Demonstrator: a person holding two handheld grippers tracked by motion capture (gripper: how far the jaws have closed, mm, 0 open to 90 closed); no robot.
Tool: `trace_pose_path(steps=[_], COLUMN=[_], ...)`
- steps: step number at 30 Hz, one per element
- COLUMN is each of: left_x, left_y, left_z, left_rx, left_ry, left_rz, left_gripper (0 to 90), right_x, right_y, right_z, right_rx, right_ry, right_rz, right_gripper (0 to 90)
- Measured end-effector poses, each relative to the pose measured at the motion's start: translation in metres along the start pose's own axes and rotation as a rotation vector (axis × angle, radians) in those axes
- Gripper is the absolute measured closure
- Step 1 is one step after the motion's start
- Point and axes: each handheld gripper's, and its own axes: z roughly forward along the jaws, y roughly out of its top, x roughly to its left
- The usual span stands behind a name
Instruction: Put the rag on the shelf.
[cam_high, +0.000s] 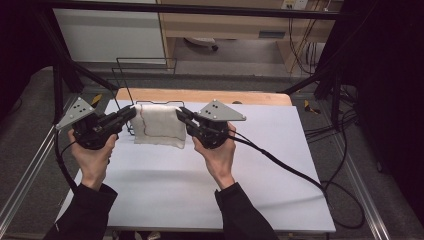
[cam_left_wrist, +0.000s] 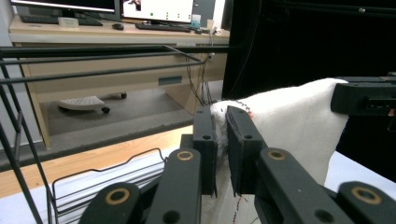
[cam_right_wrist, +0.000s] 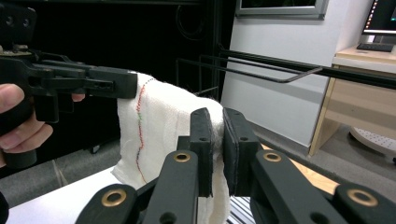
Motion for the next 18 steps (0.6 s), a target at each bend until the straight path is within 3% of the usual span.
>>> trace_pose_path(steps=[18], left_x=[0.016], left_y=[0.017], left_z=[-0.006], left_rx=[-0.061], left_ry=[0.03], left_rz=[0.006], left_gripper=[82.6], right_x=[0.001], right_y=[0.022], right_z=[0.022], right_rx=[-0.038], right_ry=[-0.007], right_rz=[-0.014], right_gripper=[83.5])
